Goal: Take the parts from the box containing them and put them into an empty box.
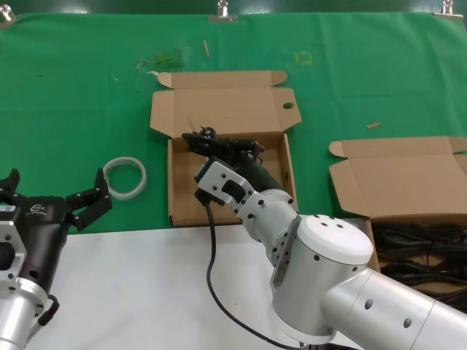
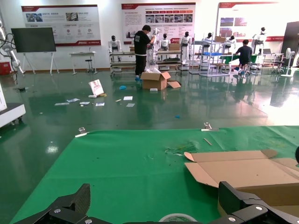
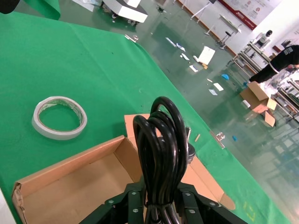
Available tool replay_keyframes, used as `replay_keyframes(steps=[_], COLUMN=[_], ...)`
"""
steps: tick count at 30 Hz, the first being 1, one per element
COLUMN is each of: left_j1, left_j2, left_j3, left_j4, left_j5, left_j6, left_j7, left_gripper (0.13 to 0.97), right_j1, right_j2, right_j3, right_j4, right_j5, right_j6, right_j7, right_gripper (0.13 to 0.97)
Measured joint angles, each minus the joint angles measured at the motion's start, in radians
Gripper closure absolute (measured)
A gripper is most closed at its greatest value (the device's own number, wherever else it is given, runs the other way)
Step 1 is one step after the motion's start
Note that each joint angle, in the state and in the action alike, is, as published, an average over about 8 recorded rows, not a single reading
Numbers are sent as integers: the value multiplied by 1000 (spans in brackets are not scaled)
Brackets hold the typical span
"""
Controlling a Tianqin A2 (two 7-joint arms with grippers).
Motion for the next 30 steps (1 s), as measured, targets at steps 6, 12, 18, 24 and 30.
replay_keyframes(steps=[6,12,18,24,30], left_j1=[0,0,0,0,0], left_j2=[0,0,0,0,0], left_j3=[0,0,0,0,0], left_j4=[0,0,0,0,0], left_j5=[0,0,0,0,0], left_j6=[0,0,0,0,0], left_j7=[0,0,0,0,0], left_gripper=[132,132,132,132,132], right_j1=[0,0,0,-10,-49], right_j2=[0,0,0,0,0], right_j3=[0,0,0,15,70], right_j4=[0,0,0,4,22], right_j5=[0,0,0,-13,-65], right_j6=[0,0,0,-9,-43], right_j7=[0,0,0,17,81], right_gripper=[816,743,616,490,367])
